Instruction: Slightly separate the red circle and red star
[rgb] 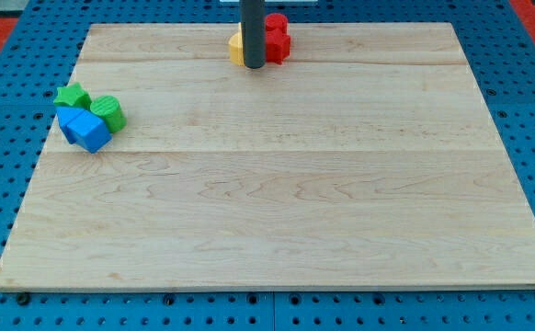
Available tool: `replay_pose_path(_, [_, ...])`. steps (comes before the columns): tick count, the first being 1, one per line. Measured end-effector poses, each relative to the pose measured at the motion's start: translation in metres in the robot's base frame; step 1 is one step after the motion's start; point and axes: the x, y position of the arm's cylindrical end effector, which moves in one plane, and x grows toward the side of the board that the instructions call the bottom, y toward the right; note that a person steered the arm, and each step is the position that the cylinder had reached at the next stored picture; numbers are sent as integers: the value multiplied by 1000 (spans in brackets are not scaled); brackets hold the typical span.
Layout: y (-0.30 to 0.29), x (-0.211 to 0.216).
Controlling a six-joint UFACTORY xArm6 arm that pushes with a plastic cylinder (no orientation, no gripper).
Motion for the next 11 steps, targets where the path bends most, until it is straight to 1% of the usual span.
replay_pose_path(1, [-1,0])
replay_pose_path(2, [-2,10])
replay_pose_path(3, [-31,52])
replay_pose_path(4, [-70,64])
replay_pose_path(5, [-107,47])
replay_pose_path(6, [-117,6])
replay_pose_path(7, [-118,-43])
replay_pose_path(8, [-111,-71])
replay_pose_path(9, [-91,-86])
replay_pose_path(10, [-75,-85])
replay_pose_path(11, [-17,-86])
